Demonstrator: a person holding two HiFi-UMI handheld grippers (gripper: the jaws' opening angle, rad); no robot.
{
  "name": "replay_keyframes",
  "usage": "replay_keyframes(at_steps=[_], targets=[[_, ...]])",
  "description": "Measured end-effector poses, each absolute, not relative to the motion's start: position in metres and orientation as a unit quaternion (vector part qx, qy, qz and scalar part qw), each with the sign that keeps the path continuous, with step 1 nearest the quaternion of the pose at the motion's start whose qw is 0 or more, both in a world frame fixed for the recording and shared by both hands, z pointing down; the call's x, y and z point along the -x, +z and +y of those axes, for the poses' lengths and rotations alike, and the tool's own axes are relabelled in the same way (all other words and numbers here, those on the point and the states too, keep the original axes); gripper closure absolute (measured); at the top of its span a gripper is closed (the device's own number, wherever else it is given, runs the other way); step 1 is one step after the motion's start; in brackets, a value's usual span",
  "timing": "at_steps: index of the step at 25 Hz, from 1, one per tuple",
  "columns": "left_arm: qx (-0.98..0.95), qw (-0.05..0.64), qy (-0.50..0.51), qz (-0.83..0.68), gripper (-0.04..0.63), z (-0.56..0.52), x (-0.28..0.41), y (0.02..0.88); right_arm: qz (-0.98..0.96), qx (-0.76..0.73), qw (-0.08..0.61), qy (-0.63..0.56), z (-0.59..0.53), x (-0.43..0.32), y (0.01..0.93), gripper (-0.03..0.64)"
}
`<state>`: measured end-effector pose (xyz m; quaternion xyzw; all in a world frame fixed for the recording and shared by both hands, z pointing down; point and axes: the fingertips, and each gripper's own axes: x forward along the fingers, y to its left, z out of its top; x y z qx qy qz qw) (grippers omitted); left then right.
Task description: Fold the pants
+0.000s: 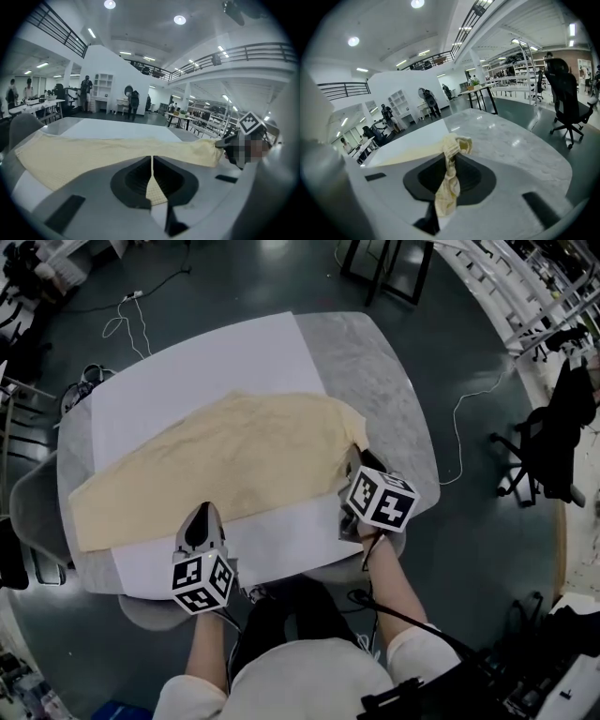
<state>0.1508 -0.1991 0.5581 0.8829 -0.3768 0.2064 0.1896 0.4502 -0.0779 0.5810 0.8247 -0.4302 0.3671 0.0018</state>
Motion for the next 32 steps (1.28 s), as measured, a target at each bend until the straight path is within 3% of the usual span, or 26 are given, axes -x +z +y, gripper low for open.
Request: replay_keyframes(at_steps=[11, 32], targets=[[-0.872, 0.191, 0.174, -0.416, 0.578, -0.221, -0.073, 0.519, -0.473, -0.816, 0.001, 0.331, -0.125, -0.391, 0.525, 0.572], [-0.817, 0.217, 0.119, -0.521, 0.578, -0.266, 0.116, 0.487, -0.586, -0.752, 0.048, 0.298, -0.25, -0.203, 0.473, 0.573]])
